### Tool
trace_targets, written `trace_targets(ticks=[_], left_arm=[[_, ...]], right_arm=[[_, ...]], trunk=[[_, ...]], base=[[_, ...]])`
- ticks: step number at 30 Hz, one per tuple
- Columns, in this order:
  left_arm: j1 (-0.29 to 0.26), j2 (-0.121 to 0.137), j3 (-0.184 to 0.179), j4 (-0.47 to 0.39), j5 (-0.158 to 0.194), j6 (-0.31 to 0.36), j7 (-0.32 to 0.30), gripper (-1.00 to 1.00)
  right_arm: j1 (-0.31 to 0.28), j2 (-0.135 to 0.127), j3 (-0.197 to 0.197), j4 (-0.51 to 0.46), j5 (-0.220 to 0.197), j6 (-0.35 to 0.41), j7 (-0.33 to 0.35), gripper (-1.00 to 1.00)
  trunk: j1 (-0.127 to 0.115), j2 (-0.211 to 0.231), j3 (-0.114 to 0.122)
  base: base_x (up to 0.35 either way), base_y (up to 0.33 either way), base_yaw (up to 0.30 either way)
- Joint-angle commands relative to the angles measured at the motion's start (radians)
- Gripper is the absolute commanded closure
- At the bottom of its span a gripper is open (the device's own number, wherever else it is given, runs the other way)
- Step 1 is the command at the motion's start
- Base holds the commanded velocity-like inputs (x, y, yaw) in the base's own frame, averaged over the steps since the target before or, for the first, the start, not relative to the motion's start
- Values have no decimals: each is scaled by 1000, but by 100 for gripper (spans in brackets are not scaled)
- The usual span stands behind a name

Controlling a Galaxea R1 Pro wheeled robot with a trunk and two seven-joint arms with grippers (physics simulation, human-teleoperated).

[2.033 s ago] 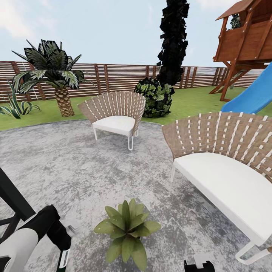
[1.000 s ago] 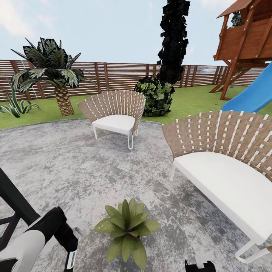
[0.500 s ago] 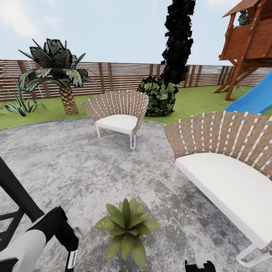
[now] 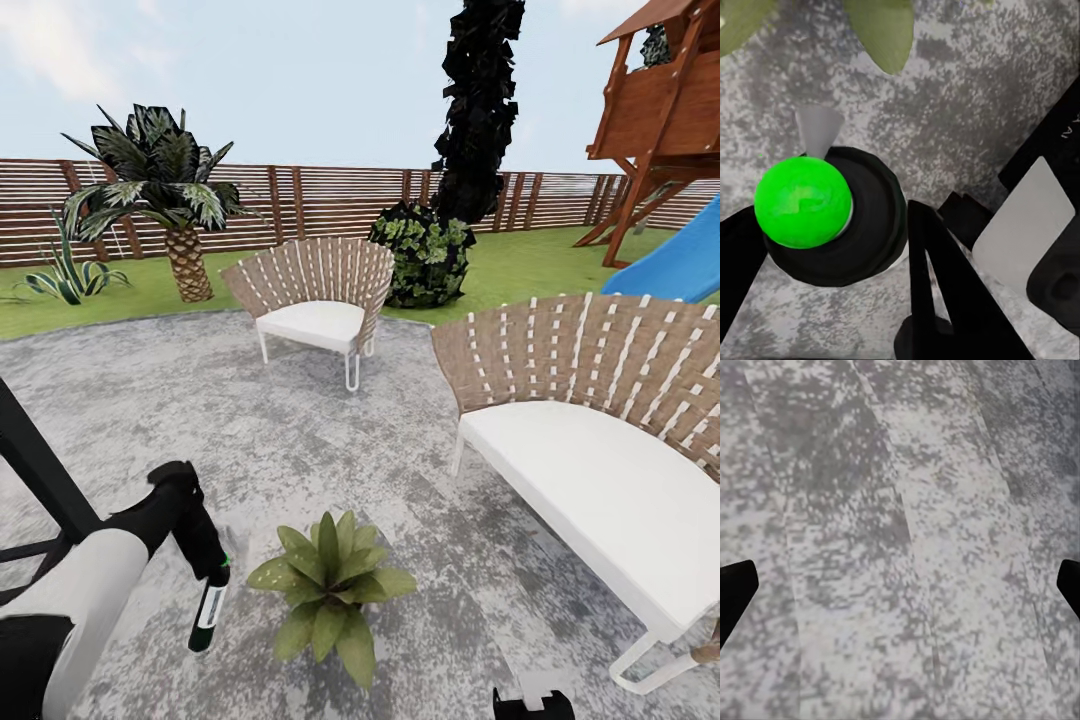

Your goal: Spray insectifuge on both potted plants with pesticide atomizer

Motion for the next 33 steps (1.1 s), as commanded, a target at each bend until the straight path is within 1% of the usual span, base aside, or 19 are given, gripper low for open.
trace_targets(ticks=[1,2,4,7,8,10,13,17,18,23,27,33], left_arm=[[-4,0,-7,-21,-9,13,-7,100],[-7,-11,-11,-48,-29,25,-7,100],[-9,-31,-12,-57,-55,32,-7,100],[-9,-53,-13,-60,-79,35,-7,100],[-9,-67,-13,-61,-89,35,-7,100],[-10,-76,-14,-62,-101,36,-7,100],[-11,-81,-14,-63,-117,36,-7,100],[-11,-82,-14,-63,-122,35,-7,100],[-12,-82,-16,-64,-123,35,-7,100],[-12,-81,-38,-63,-153,34,-7,100],[-11,-79,-41,-61,-161,34,-7,100],[-9,-79,-41,-61,-162,34,-7,100]], right_arm=[[-1,0,8,1,8,1,-10,-100],[-1,0,8,1,8,1,-10,-100],[-1,0,7,1,8,1,-10,-100],[-1,0,7,1,8,1,-10,-100],[-1,0,7,0,8,1,-10,-100],[-1,0,7,-1,8,1,-10,-100],[-1,0,7,-1,8,1,-10,-100],[-1,-1,7,1,8,1,-10,-100],[-1,-1,7,1,8,1,-10,-100],[-1,-1,7,1,8,1,-10,-100],[-1,0,7,1,8,1,-10,-100],[-1,0,7,1,8,1,-10,-100]], trunk=[[0,0,-1],[0,0,-1],[0,0,-1],[0,0,-1],[0,0,-1],[0,0,-1],[0,0,-1],[0,0,1],[0,0,2],[0,0,5],[0,0,6],[0,0,7]], base=[[0,0,0],[0,0,0],[0,0,0],[71,-37,0],[198,-130,0],[238,-149,0],[275,-145,0],[226,-65,-145],[59,-12,-242],[15,-3,-249],[1,0,-86],[-29,0,-5]])
